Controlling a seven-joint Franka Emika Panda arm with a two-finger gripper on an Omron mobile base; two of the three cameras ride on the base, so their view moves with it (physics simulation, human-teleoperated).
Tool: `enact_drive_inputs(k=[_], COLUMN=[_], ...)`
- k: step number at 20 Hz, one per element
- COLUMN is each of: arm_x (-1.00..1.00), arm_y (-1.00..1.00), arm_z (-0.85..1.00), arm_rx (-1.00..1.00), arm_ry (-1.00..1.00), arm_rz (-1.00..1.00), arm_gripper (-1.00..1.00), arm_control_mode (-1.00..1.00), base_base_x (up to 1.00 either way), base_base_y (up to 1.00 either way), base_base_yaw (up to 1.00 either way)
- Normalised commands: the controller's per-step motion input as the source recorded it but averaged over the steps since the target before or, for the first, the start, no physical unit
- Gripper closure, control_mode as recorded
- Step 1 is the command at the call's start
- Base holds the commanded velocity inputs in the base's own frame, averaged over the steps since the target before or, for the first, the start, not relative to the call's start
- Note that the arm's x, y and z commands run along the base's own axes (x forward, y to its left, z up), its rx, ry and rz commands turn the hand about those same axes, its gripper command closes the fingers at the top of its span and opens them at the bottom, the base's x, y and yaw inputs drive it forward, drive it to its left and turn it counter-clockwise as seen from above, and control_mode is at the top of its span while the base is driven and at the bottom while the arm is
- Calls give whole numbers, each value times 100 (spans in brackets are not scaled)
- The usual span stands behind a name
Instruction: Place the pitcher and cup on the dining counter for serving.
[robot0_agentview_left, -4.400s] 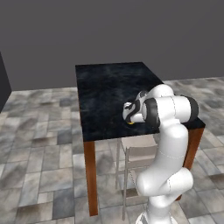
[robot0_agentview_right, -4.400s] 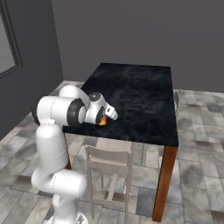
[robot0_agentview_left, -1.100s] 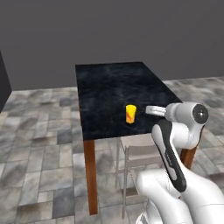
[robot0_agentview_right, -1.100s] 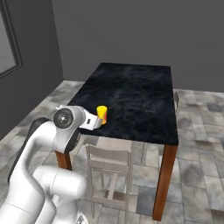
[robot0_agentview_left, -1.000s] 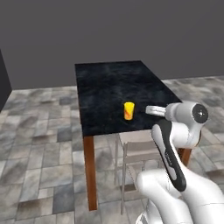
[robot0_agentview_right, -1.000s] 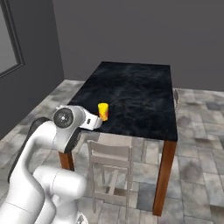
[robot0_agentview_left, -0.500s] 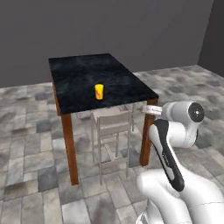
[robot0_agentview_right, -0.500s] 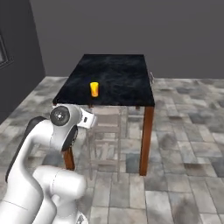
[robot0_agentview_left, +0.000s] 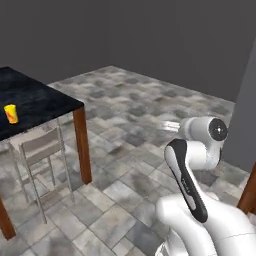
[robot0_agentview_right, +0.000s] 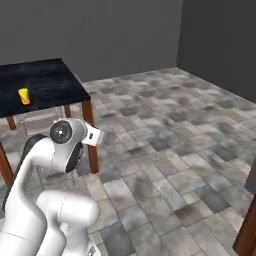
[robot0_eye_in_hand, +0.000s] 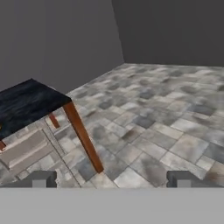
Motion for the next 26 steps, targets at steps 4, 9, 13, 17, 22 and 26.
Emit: enact_drive_inputs(k=[4, 9, 13, 17, 22, 26], arm_x=[0, 0, 0, 0, 0, 0], arm_y=[0, 0, 0, 0, 0, 0], arm_z=[0, 0, 0, 0, 0, 0], arm_rx=[0, 0, 0, 0, 0, 0], arm_ry=[0, 0, 0, 0, 0, 0], arm_rz=[0, 0, 0, 0, 0, 0], arm_gripper=[-100, -100, -100, -100, -100, -100], arm_control_mode=[100, 100, 100, 100, 100, 100], base_base_x=[-24, -19, -17, -16, -4, 0], base_base_y=[0, 0, 0, 0, -10, -46], base_base_yaw=[-93, -94, -93, -93, -89, -81])
